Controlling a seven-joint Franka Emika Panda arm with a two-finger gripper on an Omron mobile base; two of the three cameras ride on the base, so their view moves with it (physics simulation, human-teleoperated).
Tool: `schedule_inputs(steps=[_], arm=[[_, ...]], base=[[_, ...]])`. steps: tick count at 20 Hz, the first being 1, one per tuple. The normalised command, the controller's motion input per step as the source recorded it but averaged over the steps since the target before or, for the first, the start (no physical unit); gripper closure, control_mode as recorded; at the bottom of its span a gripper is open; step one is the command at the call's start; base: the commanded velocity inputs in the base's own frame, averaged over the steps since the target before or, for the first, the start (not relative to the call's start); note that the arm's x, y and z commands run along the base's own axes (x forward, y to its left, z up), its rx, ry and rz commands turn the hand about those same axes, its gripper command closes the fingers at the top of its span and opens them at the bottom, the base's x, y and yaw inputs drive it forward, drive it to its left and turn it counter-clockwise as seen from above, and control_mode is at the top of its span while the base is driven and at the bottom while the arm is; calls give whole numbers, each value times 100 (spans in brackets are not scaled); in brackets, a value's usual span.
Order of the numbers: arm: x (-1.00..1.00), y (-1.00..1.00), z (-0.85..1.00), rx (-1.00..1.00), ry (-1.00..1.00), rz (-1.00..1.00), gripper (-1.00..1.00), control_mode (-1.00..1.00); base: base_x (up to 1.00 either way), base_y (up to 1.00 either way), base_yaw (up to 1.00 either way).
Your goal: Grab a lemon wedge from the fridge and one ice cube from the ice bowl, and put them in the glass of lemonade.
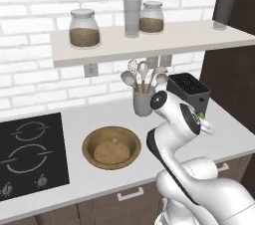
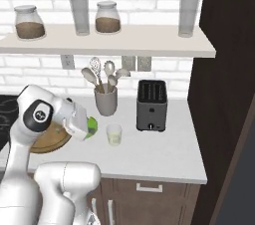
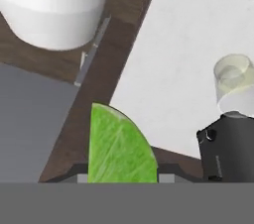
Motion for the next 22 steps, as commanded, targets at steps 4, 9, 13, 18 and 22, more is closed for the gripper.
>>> schedule_inputs(steps=[4, 9, 13, 18, 22], arm=[[58, -5, -19, -28, 32, 19, 100, -100], [37, -1, -12, -2, 1, 0, 100, -100], [35, -3, -10, 0, -17, -8, 100, -100], [48, -8, -16, 0, -17, -11, 100, -100], [37, -14, -14, 0, -3, -6, 100, -100]], base=[[0, 0, 0], [0, 0, 0], [0, 0, 0], [0, 0, 0], [0, 0, 0]])
